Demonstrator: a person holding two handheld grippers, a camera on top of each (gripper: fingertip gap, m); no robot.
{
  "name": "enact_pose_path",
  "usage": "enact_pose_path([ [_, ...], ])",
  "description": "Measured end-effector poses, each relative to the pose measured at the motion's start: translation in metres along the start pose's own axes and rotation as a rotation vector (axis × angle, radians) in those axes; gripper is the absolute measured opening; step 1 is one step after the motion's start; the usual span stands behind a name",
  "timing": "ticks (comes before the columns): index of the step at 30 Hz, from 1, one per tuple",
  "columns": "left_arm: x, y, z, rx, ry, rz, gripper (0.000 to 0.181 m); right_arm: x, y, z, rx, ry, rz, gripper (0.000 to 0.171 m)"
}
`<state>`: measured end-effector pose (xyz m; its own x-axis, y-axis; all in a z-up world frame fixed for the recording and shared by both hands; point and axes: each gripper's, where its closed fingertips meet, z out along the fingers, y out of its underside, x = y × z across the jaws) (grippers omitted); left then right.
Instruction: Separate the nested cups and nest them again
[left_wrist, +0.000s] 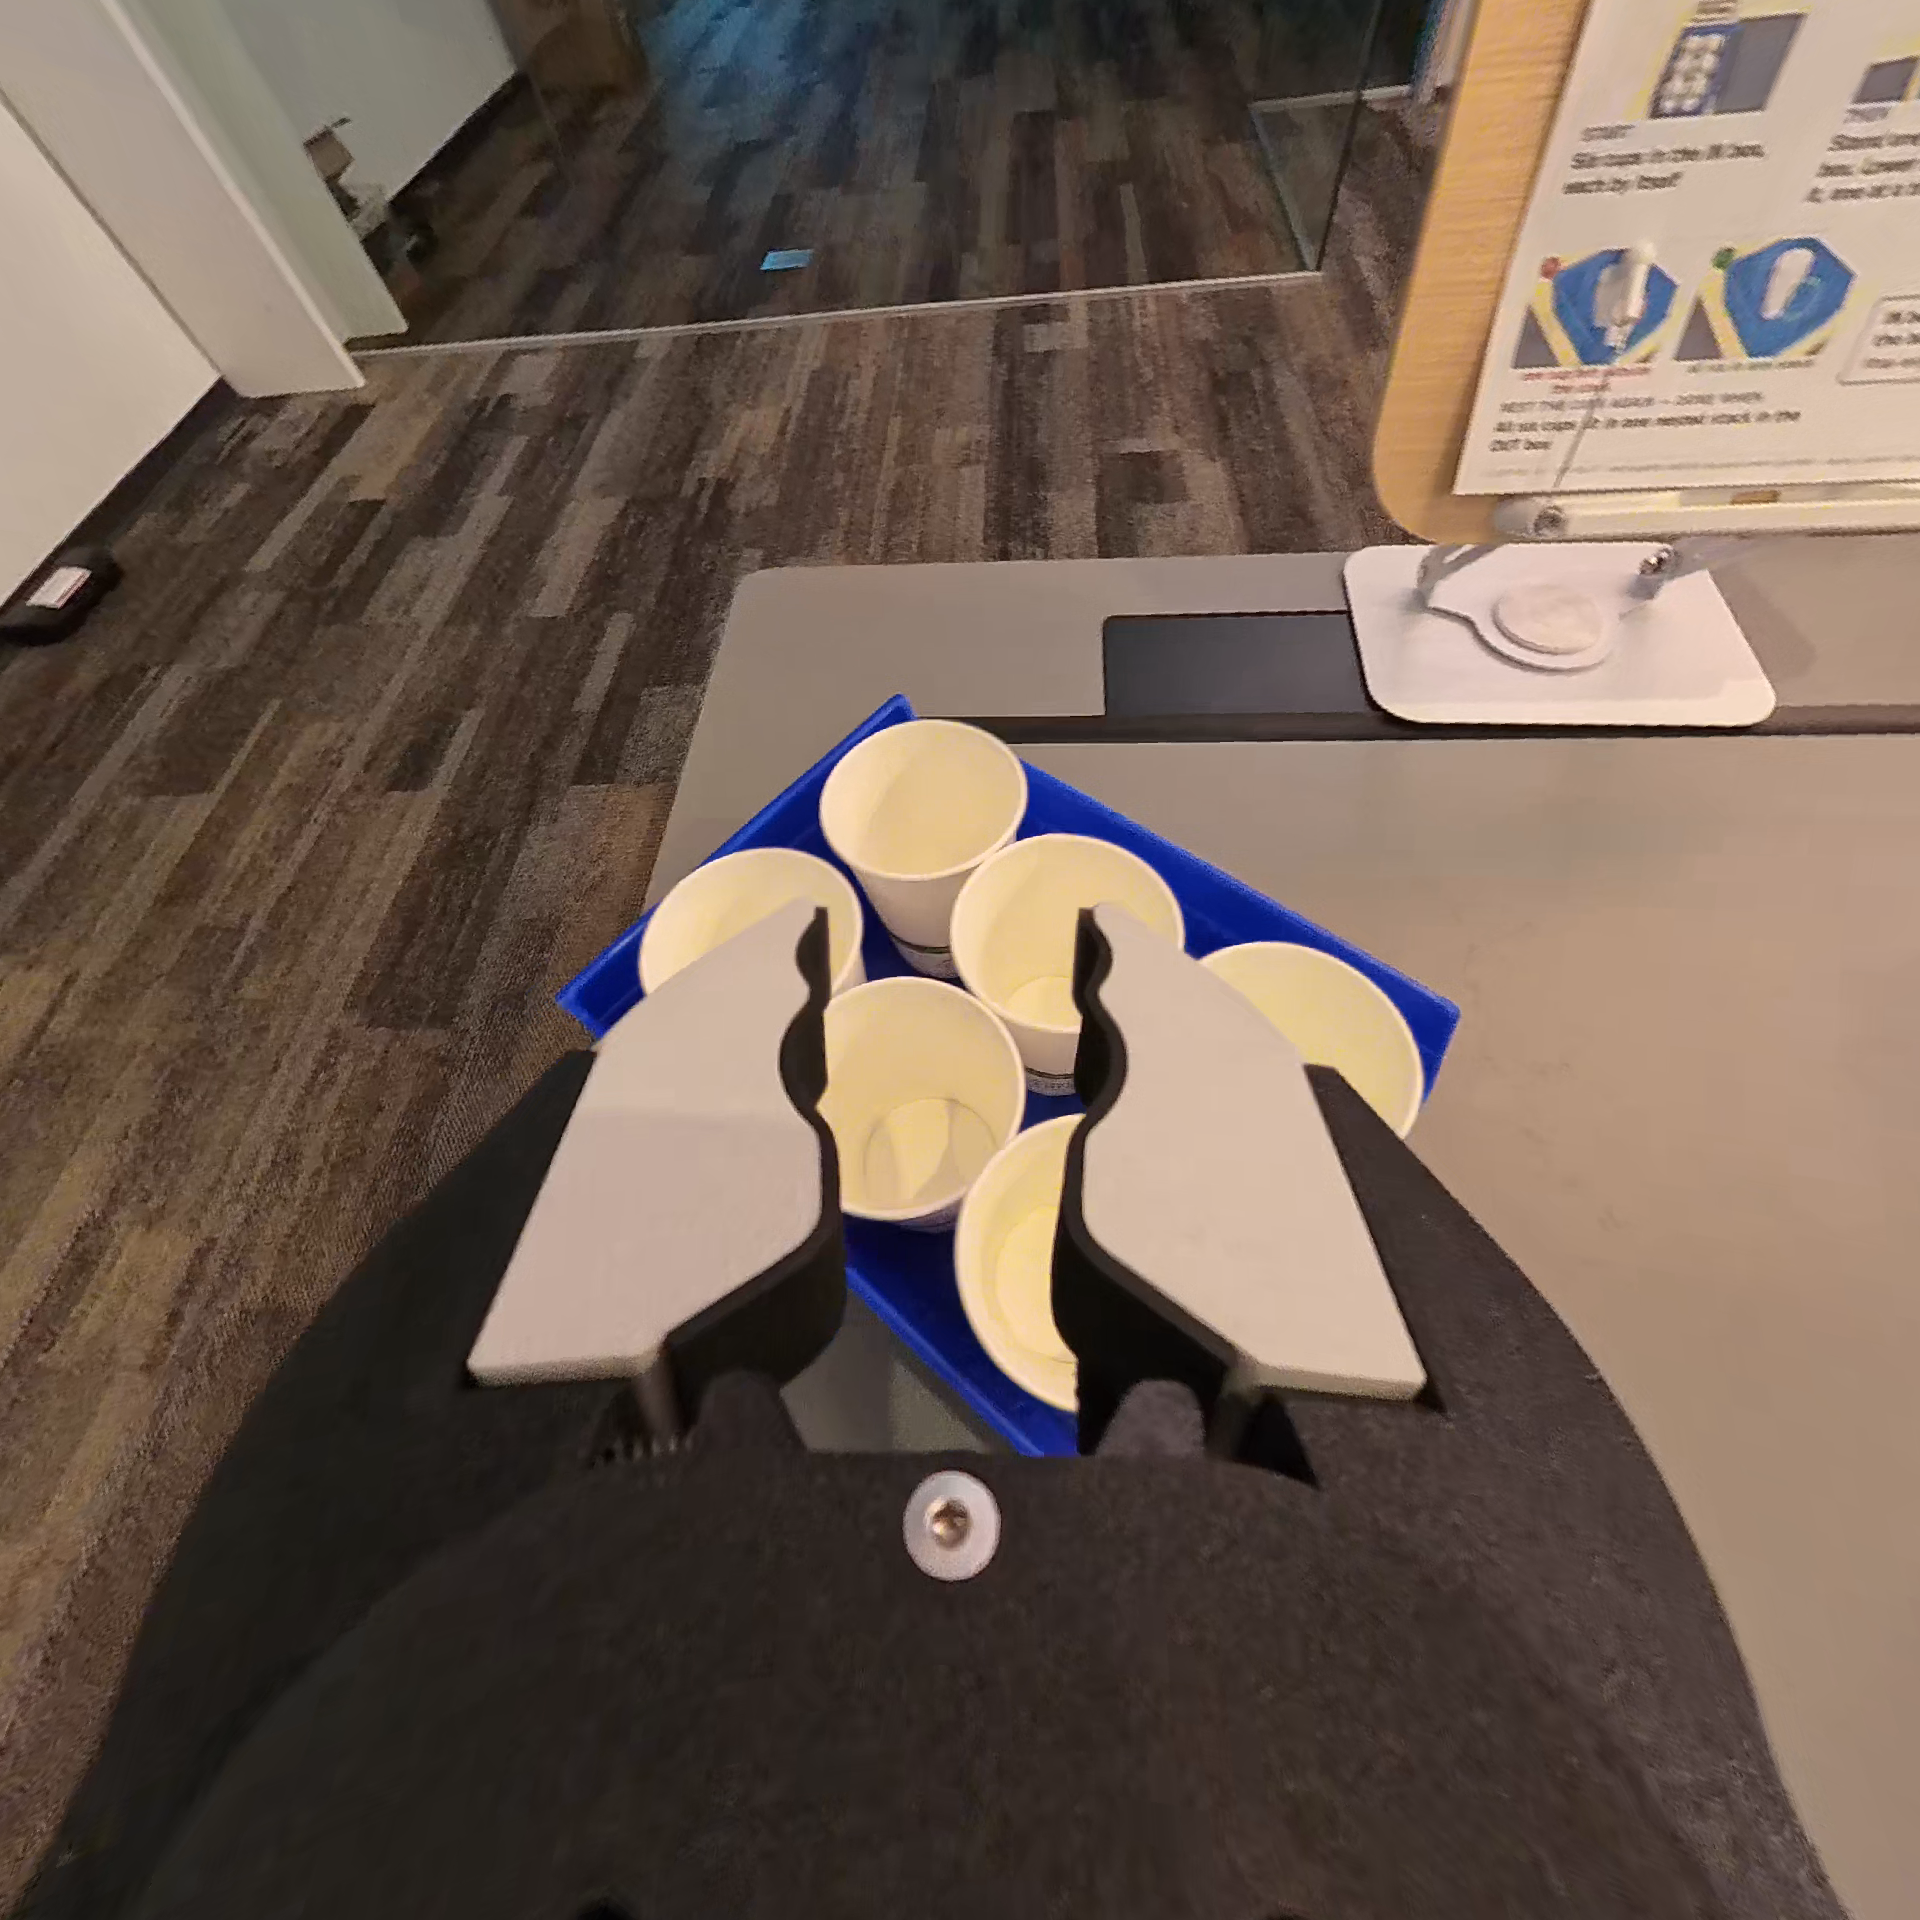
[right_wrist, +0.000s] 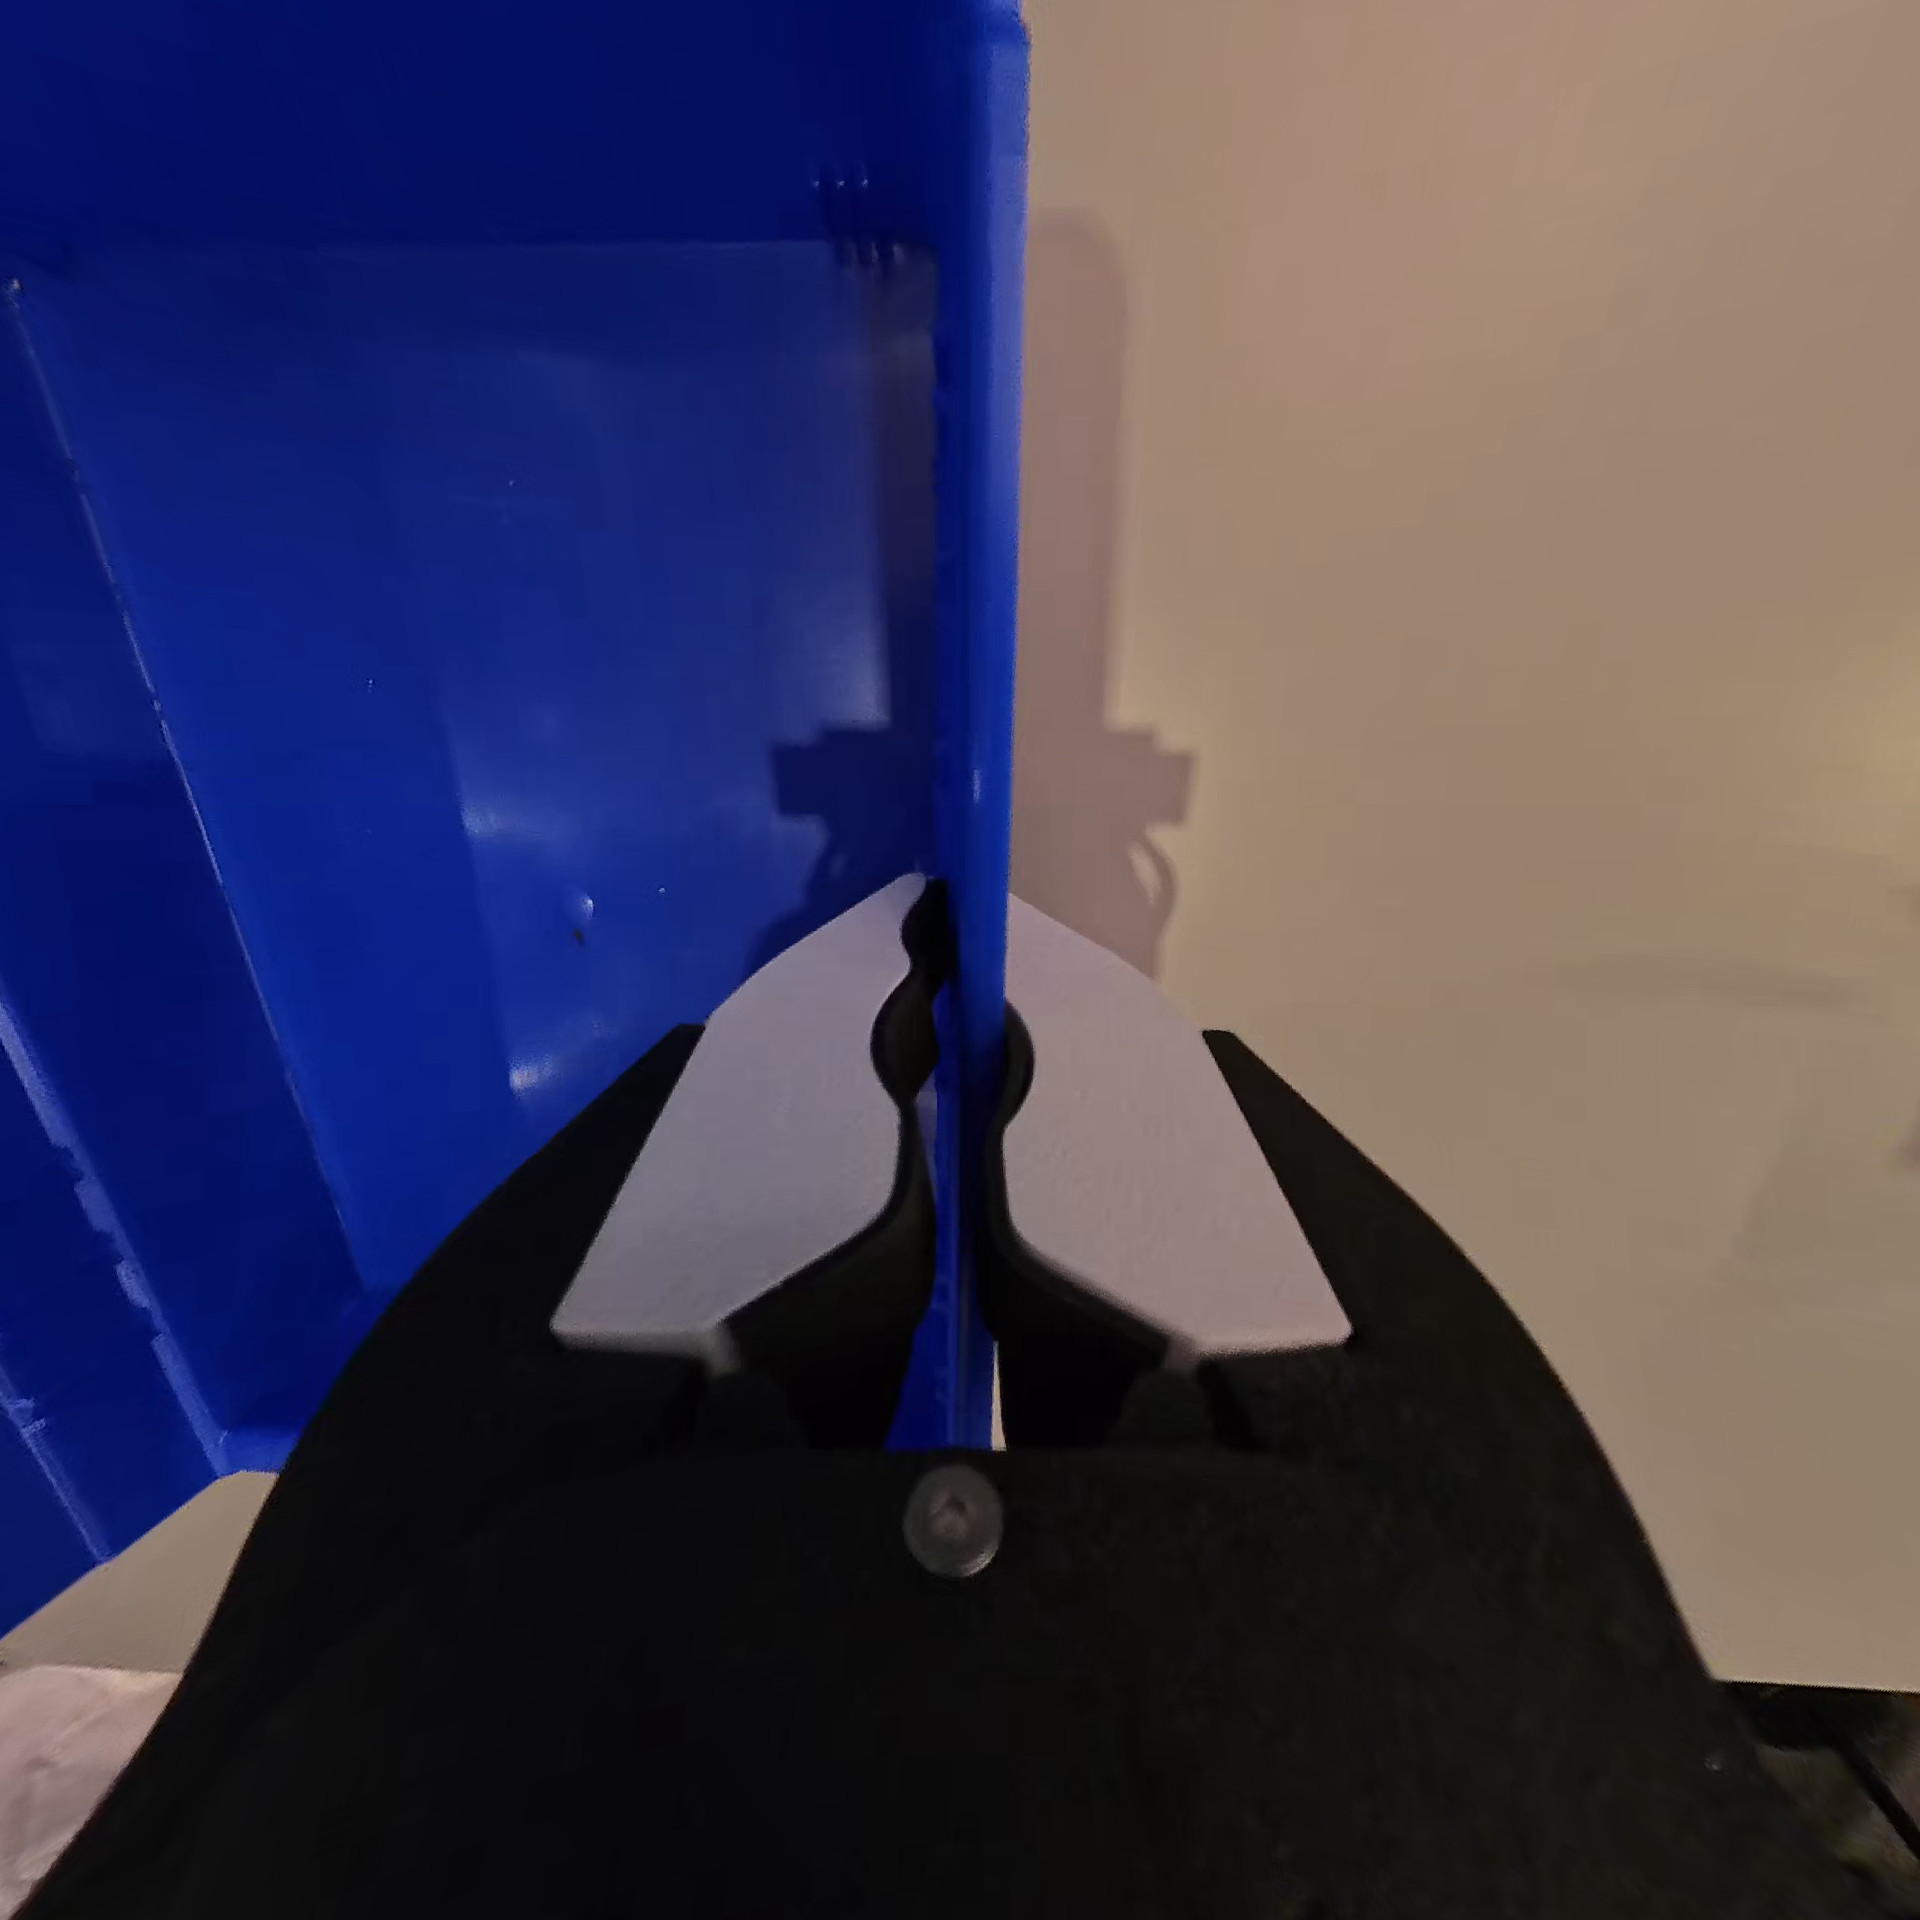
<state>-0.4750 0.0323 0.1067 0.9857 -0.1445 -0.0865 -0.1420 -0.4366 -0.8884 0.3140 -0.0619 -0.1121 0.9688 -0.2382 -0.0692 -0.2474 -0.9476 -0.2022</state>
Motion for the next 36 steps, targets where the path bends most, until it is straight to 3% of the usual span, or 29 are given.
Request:
enact_pose_path([
  [6, -0.016, 0.005, -0.004, -0.001, -0.032, -0.044, 0.045, 0.005, 0.001, -0.002, 0.023, 0.027, -0.036, 0.005],
  [9, -0.022, 0.010, -0.009, -0.010, -0.037, -0.063, 0.049, 0.010, -0.011, -0.017, 0.141, 0.119, -0.090, 0.020],
  [13, -0.038, 0.027, -0.019, -0.065, -0.067, -0.101, 0.053, -0.003, -0.043, -0.089, 0.538, 0.156, -0.063, 0.042],
  [16, -0.045, 0.055, -0.017, -0.161, -0.093, -0.120, 0.055, -0.040, -0.050, -0.147, 0.799, 0.068, -0.092, 0.039],
  [20, -0.031, 0.103, -0.019, -0.228, -0.074, -0.152, 0.055, -0.089, -0.049, -0.188, 0.961, -0.040, -0.186, 0.037],
  [27, 0.004, 0.158, -0.021, -0.289, -0.047, -0.216, 0.057, -0.131, -0.055, -0.196, 1.000, -0.132, -0.350, 0.036],
  [32, 0.028, 0.178, -0.007, -0.364, -0.048, -0.222, 0.059, -0.130, -0.055, -0.187, 1.002, -0.200, -0.332, 0.034],
  [36, 0.025, 0.199, -0.002, -0.481, -0.157, -0.137, 0.060, -0.122, -0.052, -0.188, 1.007, -0.197, -0.326, 0.034],
])
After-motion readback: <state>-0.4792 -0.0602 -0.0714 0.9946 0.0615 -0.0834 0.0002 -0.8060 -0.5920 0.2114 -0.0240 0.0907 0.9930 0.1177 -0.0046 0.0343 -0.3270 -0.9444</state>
